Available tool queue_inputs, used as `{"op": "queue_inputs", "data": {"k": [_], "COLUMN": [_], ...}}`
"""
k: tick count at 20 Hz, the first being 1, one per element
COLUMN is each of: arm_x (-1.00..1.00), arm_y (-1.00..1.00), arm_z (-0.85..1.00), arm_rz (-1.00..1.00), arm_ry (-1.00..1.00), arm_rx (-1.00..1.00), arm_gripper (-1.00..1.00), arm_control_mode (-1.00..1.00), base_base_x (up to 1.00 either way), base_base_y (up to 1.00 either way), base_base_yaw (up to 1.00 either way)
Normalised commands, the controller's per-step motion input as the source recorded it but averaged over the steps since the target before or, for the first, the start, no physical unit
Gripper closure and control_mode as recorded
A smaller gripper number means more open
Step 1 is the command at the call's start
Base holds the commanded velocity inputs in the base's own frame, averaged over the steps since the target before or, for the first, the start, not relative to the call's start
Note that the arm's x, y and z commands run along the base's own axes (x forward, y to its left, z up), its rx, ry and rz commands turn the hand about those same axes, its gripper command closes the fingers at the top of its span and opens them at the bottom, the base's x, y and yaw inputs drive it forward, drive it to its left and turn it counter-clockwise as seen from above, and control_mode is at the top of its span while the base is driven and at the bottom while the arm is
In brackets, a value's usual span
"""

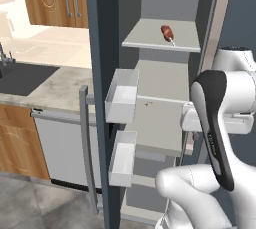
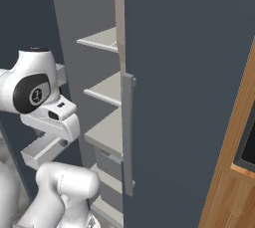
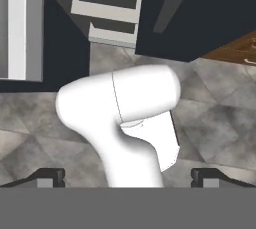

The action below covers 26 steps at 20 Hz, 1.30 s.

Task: Store the kebab skewer in the freezer for long-term storage. Close the freezer door after placing the cooked food.

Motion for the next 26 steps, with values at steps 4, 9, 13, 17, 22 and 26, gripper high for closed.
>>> {"op": "queue_inputs", "data": {"k": [4, 9, 13, 17, 22, 26], "arm_x": [0.00, -0.01, -0.10, -0.31, 0.00, 0.00], "arm_y": [-0.02, 0.00, 0.00, 0.00, 0.00, 0.00], "arm_z": [-0.22, 0.00, 0.00, -0.07, 0.00, 0.00], "arm_rz": [0.00, 0.00, 0.00, -0.10, 0.00, 0.00], "arm_ry": [0.01, 0.00, 0.00, 0.00, 0.00, 0.00], "arm_rx": [0.00, 0.00, 0.00, 0.00, 0.00, 0.00], "arm_gripper": [-1.00, -1.00, -1.00, -1.00, -1.00, -1.00], "arm_control_mode": [-1.00, -1.00, -1.00, -1.00, 1.00, 1.00], "base_base_x": [0.00, 0.00, 0.00, 0.00, -0.57, -0.67], "base_base_y": [0.00, 0.00, 0.00, 0.00, 0.00, 0.07], "base_base_yaw": [0.00, 0.00, 0.00, 0.00, -0.22, -0.26]}}
